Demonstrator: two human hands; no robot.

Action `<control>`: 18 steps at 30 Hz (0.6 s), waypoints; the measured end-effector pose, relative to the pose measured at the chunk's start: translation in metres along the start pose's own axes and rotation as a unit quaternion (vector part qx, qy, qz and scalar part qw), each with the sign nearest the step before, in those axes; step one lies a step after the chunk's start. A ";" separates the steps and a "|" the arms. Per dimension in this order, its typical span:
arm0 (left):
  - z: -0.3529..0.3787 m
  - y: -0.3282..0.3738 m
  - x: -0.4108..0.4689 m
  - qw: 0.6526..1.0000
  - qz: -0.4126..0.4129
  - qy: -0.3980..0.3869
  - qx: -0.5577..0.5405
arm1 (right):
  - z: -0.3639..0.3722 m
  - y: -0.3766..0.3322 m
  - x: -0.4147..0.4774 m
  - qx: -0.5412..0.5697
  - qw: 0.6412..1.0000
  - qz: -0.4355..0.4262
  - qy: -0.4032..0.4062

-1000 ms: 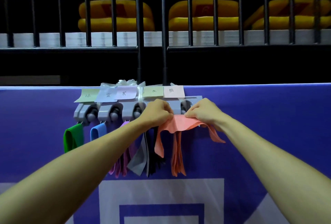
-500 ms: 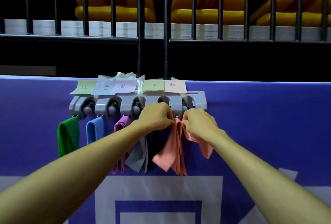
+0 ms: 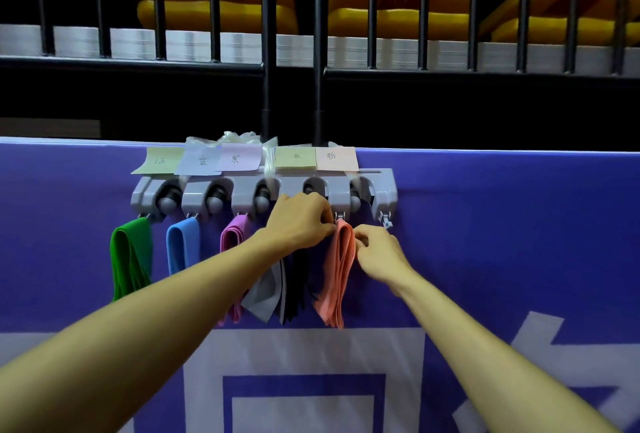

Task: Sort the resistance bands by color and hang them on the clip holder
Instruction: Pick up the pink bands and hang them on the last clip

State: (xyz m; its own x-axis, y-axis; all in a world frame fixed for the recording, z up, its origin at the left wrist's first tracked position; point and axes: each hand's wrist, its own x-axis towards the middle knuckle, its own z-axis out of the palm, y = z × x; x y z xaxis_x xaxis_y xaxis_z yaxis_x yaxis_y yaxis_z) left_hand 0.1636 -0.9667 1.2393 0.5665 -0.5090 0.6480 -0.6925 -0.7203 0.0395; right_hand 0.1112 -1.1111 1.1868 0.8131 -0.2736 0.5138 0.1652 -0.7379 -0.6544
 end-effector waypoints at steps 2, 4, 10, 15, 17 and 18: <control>-0.005 0.001 -0.005 1.000 0.011 -0.013 -0.008 | -0.002 0.003 -0.002 0.040 0.999 0.027 0.005; -0.011 0.001 -0.011 1.000 0.021 -0.015 -0.015 | -0.007 0.006 -0.006 0.052 0.998 0.046 -0.001; -0.034 0.003 -0.047 0.998 0.040 0.029 -0.036 | -0.022 0.006 -0.029 0.026 0.998 0.055 -0.010; -0.054 -0.003 -0.086 0.994 0.016 -0.008 -0.104 | -0.032 0.001 -0.048 0.010 0.999 0.041 0.005; -0.058 -0.007 -0.099 0.991 -0.002 -0.025 -0.130 | -0.033 -0.003 -0.054 0.004 0.999 0.032 0.008; -0.059 -0.009 -0.105 0.990 -0.009 -0.029 -0.138 | -0.033 -0.005 -0.058 0.001 1.000 0.026 0.010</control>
State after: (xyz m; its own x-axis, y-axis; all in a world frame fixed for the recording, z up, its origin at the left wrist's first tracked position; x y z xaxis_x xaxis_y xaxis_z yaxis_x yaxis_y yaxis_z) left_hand 0.0838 -0.8793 1.2160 0.5990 -0.5286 0.6015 -0.7731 -0.5773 0.2627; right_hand 0.0452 -1.1120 1.1785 0.8097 -0.3230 0.4900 0.1247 -0.7211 -0.6815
